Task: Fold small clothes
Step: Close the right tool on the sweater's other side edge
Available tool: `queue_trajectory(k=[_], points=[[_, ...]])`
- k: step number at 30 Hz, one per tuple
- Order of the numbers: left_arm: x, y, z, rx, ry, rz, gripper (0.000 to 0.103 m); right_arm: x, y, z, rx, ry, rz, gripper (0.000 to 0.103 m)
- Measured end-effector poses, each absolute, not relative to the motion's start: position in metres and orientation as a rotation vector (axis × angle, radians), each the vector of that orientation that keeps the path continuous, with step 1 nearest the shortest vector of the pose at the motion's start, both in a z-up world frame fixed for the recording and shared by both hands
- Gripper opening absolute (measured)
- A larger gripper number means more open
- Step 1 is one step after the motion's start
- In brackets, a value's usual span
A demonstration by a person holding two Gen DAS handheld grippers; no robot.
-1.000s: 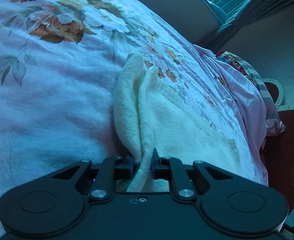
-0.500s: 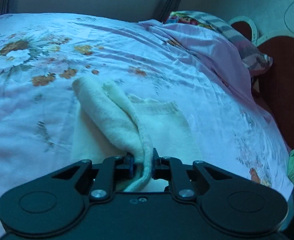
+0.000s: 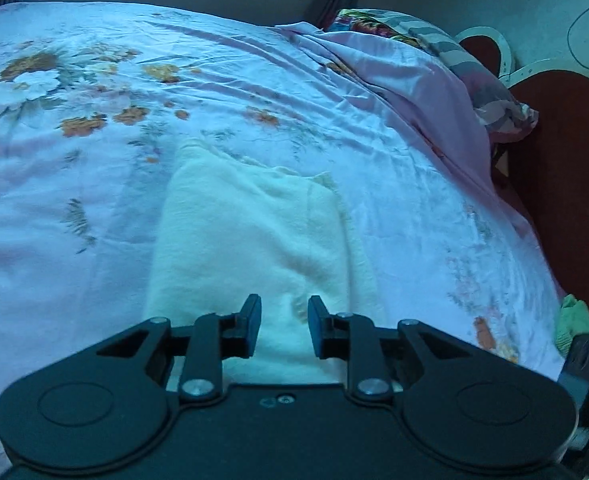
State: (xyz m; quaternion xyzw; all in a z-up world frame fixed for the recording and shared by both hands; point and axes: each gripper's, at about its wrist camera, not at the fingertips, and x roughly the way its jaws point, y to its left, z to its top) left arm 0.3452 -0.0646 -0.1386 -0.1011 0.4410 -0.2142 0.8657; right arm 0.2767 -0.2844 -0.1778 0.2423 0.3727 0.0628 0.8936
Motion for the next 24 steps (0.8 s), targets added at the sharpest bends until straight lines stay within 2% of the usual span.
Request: queue_trajectory(k=[2, 7, 15, 16, 17, 18, 24], points=[[0.338, -0.051, -0.145, -0.189, 0.917, -0.408, 0.022, 0.285, -0.277, -0.174, 0.495, 0.768, 0.132, 0.059], [0.333, -0.034, -0.167, -0.151, 0.921, -0.355, 0.022, 0.328, -0.273, -0.199, 0.535, 0.865, 0.103, 0.060], [0.330, -0.028, -0.183, -0.198, 0.915, -0.380, 0.022, 0.379, -0.276, -0.215, 0.572, 0.867, 0.141, 0.059], [0.330, -0.026, -0.183, -0.203, 0.914, -0.383, 0.022, 0.383, -0.275, -0.215, 0.571, 0.867, 0.142, 0.053], [0.329, -0.025, -0.184, -0.209, 0.914, -0.387, 0.022, 0.384, -0.274, -0.214, 0.565, 0.865, 0.149, 0.032], [0.329, -0.024, -0.184, -0.215, 0.915, -0.389, 0.022, 0.384, -0.273, -0.212, 0.552, 0.866, 0.155, 0.020], [0.330, -0.022, -0.186, -0.218, 0.911, -0.397, 0.022, 0.369, -0.265, -0.202, 0.456, 0.863, 0.150, 0.020]])
